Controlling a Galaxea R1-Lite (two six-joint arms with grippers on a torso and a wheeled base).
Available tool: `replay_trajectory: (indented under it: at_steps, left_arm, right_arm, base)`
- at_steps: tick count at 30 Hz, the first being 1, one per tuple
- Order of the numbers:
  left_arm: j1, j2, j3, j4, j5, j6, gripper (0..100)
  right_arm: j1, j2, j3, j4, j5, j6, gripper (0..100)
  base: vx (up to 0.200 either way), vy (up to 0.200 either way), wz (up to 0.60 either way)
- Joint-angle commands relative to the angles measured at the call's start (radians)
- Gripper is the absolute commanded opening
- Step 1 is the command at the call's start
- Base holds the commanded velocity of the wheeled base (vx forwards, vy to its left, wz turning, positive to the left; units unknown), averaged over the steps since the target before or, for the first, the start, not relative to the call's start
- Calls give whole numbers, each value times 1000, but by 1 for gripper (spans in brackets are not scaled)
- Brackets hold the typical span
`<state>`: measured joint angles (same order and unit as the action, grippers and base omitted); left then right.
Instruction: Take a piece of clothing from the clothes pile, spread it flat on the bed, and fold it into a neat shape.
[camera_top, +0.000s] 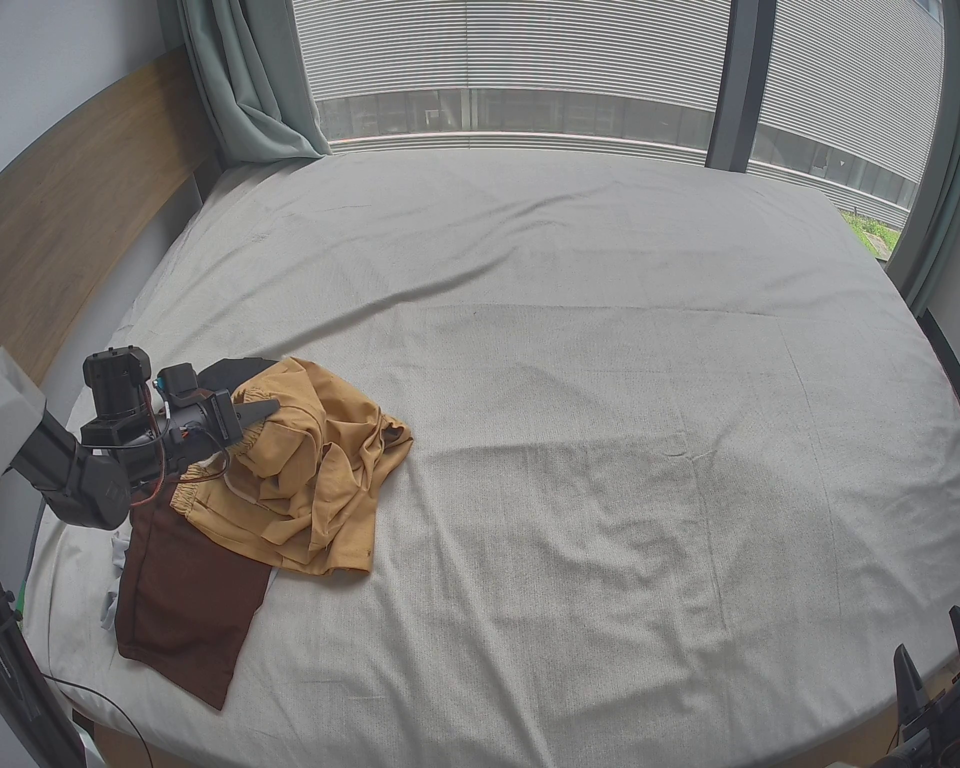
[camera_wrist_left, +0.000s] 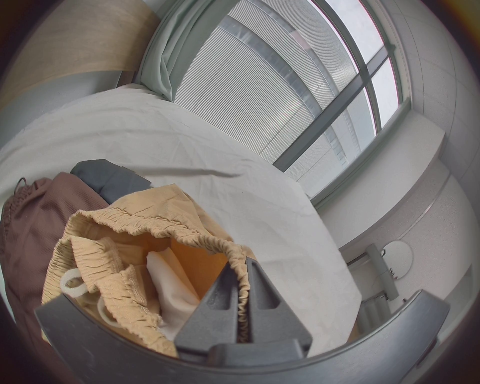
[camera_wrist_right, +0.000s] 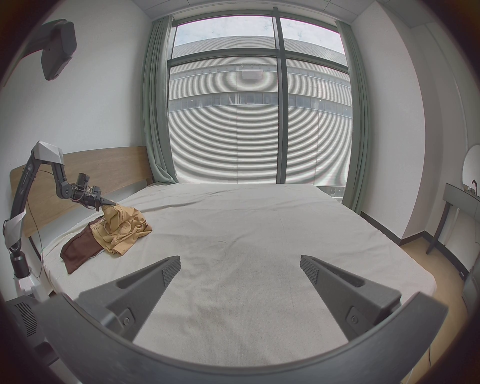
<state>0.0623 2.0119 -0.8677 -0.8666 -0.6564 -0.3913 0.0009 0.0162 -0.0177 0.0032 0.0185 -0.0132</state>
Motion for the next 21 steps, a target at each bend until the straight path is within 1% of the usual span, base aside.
replay_trajectory:
  at_steps: [1, 3, 9, 15, 21]
  left_arm:
    - [-39, -91, 53, -48, 1, -84, 0]
    - [-50, -101, 68, -72, 4, -107, 0]
    - [-64, -107, 104, -127, 15, -109, 0]
    - [-85, -173, 145, -132, 18, -115, 0]
    - [-102, -214, 154, -130, 23, -113, 0]
  right_arm:
    - [1, -16, 18, 0, 0, -1, 100]
    - [1, -16, 18, 0, 0, -1, 100]
    - [1, -16, 18, 0, 0, -1, 100]
    - [-1, -16, 18, 0, 1, -1, 100]
    - [-1, -16, 18, 0, 0, -1, 100]
  base:
    - [0, 0, 0]
    - [0, 0, 0]
    - [0, 0, 0]
    - [0, 0, 0]
    - [0, 0, 0]
